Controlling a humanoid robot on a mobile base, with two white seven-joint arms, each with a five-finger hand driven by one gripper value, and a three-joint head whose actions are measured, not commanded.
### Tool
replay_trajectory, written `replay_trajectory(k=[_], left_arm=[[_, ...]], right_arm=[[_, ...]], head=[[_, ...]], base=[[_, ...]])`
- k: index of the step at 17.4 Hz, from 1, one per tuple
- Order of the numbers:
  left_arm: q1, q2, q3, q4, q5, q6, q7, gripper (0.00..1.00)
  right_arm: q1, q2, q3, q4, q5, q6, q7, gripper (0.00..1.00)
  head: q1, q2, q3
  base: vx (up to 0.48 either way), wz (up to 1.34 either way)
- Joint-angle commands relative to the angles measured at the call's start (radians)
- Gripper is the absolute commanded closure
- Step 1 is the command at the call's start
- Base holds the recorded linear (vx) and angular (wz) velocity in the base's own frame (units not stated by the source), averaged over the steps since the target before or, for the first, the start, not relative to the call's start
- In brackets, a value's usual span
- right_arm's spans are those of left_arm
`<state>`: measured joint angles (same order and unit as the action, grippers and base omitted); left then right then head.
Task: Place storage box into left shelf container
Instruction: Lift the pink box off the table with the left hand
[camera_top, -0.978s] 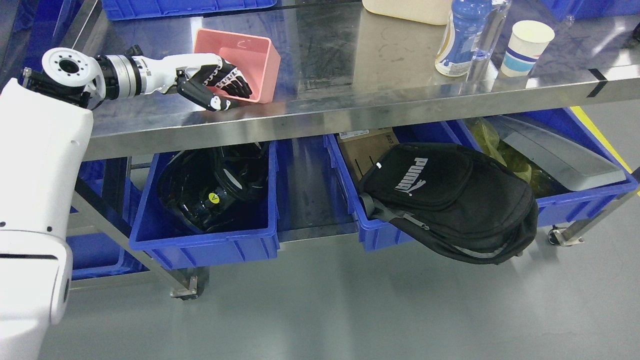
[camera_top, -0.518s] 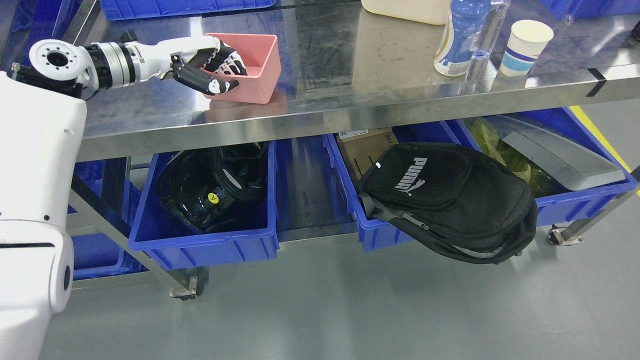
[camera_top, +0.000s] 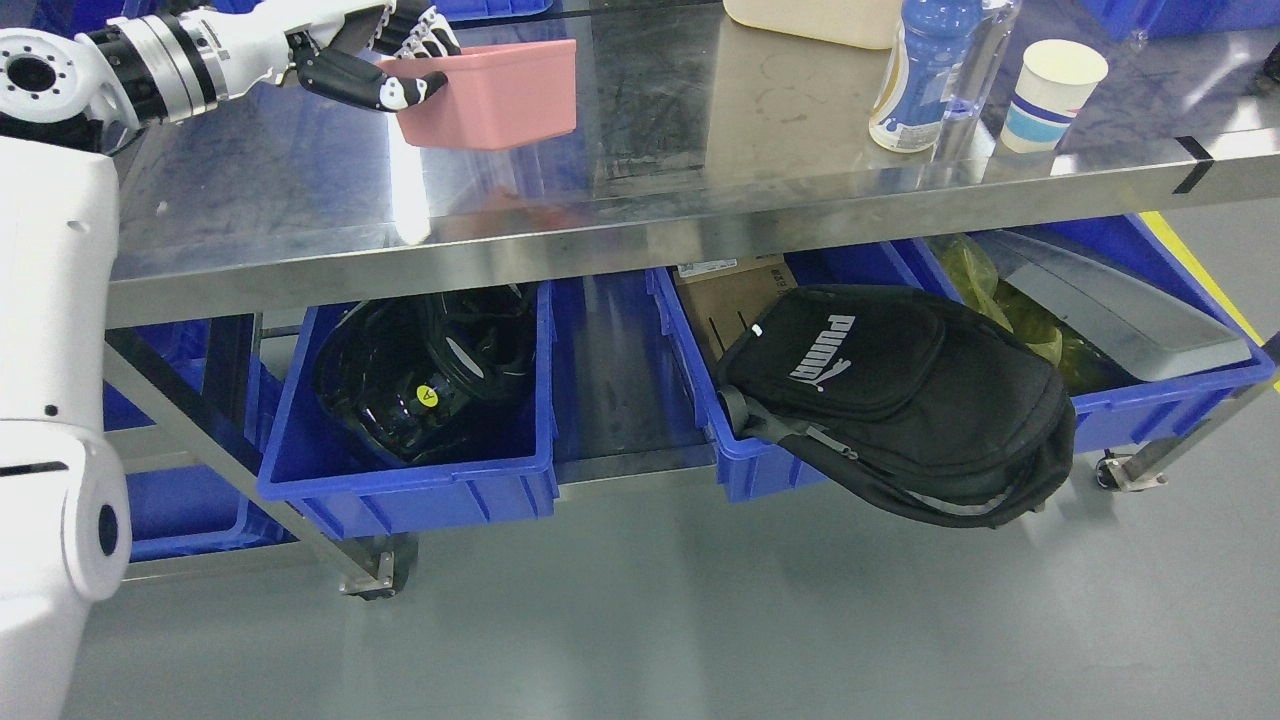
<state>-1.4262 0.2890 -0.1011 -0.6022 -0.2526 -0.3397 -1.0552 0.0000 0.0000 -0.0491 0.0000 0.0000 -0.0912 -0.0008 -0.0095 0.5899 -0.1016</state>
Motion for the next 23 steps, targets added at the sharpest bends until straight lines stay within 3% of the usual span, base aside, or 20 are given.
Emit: replay_trajectory(k=[1, 4, 6, 7, 9, 17, 23], left_arm=[[0.085, 0.002, 0.184, -0.284, -0.001, -0.010, 0.003, 0.99], [0.244, -0.010, 0.230, -0.575, 0.001, -0.002, 0.003, 0.99], [0.360, -0.094, 0.268, -0.776, -0.001, 0.005, 0.006, 0.99], [0.403, -0.143, 0.294, -0.830, -0.005, -0.001, 0.006, 0.99], [0.476, -0.165, 0.333, -0.904, -0.033, -0.010, 0.006, 1.00], [0.650, -0.208, 0.388, -0.989, -0.031, -0.070, 0.001, 1.00], [0.658, -0.267, 0.411, -0.990, -0.031, -0.114, 0.003, 1.00]], right_arm=[[0.008, -0.017, 0.000, -0.017, -0.003, -0.001, 0.001, 0.00], [0.008, -0.017, 0.000, -0.017, -0.003, -0.001, 0.001, 0.00], [0.008, -0.017, 0.000, -0.017, -0.003, -0.001, 0.001, 0.00], [0.008, -0.017, 0.000, -0.017, -0.003, -0.001, 0.001, 0.00], [0.008, -0.017, 0.000, -0.017, -0.003, -0.001, 0.001, 0.00], [0.008, -0.017, 0.000, -0.017, -0.003, -0.001, 0.001, 0.00], [0.008, -0.017, 0.000, -0.017, -0.003, -0.001, 0.001, 0.00]], head=[[0.0000, 0.000, 0.000], [0.0000, 0.000, 0.000], [0.0000, 0.000, 0.000], [0.0000, 0.000, 0.000], [0.0000, 0.000, 0.000], [0.0000, 0.000, 0.000], [0.0000, 0.000, 0.000]], base=[[0.000, 0.00], [0.000, 0.00], [0.000, 0.00], [0.000, 0.00], [0.000, 0.00], [-0.013, 0.06], [-0.090, 0.46]])
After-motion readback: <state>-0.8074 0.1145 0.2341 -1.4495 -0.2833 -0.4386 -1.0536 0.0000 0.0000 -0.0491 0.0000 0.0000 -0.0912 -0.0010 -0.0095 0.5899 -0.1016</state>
